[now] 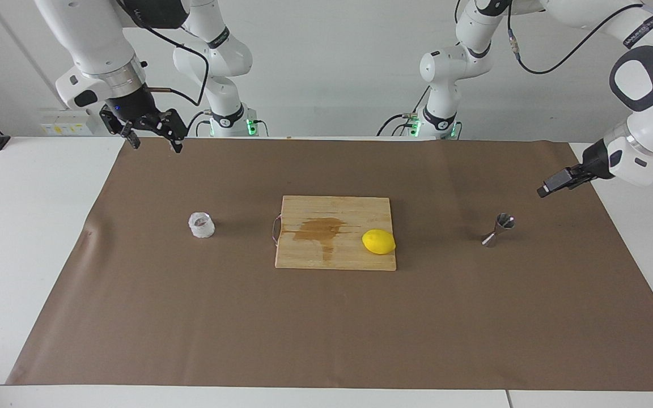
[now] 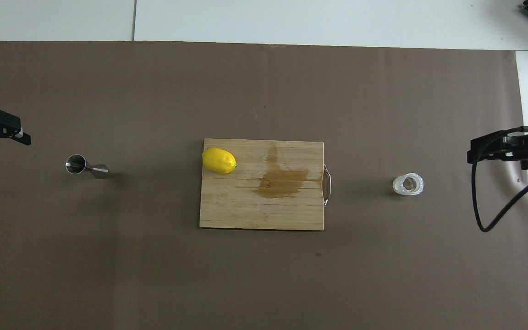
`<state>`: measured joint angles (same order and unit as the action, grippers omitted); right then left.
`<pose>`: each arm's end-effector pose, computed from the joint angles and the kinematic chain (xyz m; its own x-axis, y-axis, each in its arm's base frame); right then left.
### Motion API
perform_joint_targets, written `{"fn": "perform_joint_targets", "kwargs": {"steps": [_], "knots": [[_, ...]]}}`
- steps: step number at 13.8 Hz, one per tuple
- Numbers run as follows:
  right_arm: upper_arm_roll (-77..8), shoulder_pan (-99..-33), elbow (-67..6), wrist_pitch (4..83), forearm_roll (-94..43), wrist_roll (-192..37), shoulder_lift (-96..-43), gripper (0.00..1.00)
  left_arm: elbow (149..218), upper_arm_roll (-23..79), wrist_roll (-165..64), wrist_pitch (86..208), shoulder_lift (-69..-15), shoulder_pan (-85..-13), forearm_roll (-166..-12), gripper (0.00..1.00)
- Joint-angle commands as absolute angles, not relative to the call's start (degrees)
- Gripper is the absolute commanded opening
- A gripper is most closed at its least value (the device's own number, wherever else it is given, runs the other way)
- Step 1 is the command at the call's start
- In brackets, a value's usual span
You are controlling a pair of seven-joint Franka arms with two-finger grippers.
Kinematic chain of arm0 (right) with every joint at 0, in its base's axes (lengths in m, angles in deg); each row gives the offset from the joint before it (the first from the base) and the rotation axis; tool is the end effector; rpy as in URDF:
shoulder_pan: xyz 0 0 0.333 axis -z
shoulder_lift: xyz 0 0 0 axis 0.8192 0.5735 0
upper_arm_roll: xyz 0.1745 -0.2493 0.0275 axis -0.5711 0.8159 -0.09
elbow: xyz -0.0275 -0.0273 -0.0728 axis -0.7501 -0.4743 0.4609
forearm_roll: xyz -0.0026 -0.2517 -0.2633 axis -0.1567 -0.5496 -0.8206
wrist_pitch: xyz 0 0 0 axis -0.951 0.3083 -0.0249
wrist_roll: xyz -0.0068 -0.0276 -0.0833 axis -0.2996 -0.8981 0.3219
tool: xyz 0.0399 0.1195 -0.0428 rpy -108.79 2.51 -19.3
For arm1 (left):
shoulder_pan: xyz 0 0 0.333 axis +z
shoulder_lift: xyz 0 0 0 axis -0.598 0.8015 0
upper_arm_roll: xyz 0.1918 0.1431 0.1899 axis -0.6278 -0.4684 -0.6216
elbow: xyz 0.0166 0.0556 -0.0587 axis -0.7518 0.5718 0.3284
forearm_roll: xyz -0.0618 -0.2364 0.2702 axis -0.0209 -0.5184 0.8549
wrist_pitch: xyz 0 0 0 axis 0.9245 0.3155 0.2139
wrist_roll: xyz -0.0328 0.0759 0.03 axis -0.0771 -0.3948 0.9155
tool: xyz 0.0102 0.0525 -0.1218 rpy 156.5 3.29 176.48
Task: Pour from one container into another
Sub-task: 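Move the left gripper open toward the small metal cup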
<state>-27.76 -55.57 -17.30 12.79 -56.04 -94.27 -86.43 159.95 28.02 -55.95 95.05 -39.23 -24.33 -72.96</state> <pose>0.5098 0.0073 0.5919 0.9902 -0.1332 -0.0419 -0.1333 -0.9911 0.0025 0.5641 0.0711 0.4985 0.9215 0.3133 -0.2296 0.3488 -0.9275 0.1342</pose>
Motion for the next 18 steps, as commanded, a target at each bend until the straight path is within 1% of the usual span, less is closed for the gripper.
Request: {"fn": "perform_joint_targets", "kwargs": {"steps": [1,5,9,14,16,18], "knots": [[-28.1,-54.9,-17.4,12.9,-56.0,-93.6,-86.4,1.0,160.2,28.4,-49.3,93.6,-37.5,-21.9,-75.7,1.0],[-28.1,-54.9,-17.4,12.9,-56.0,-93.6,-86.5,1.0,161.5,28.4,-39.2,93.8,-35.8,-18.3,-82.7,1.0],[-28.1,-54.9,-17.4,12.9,-56.0,-93.6,-86.5,1.0,162.8,28.4,-30.1,94.0,-32.3,-13.4,-92.5,1.0],[-28.1,-54.9,-17.4,12.9,-56.0,-93.6,-86.5,1.0,168.0,28.4,-21.8,95.8,-29.9,-9.7,-103.2,1.0],[-28.1,-54.9,-17.4,12.9,-56.0,-93.6,-86.5,1.0,171.0,28.4,-20.0,96.4,-29.5,-9.6,-106.3,1.0],[-28.1,-54.9,-17.4,12.9,-56.0,-93.6,-86.5,1.0,172.1,28.4,-15.6,97.0,-28.3,-8.4,-108.8,1.0]]}}
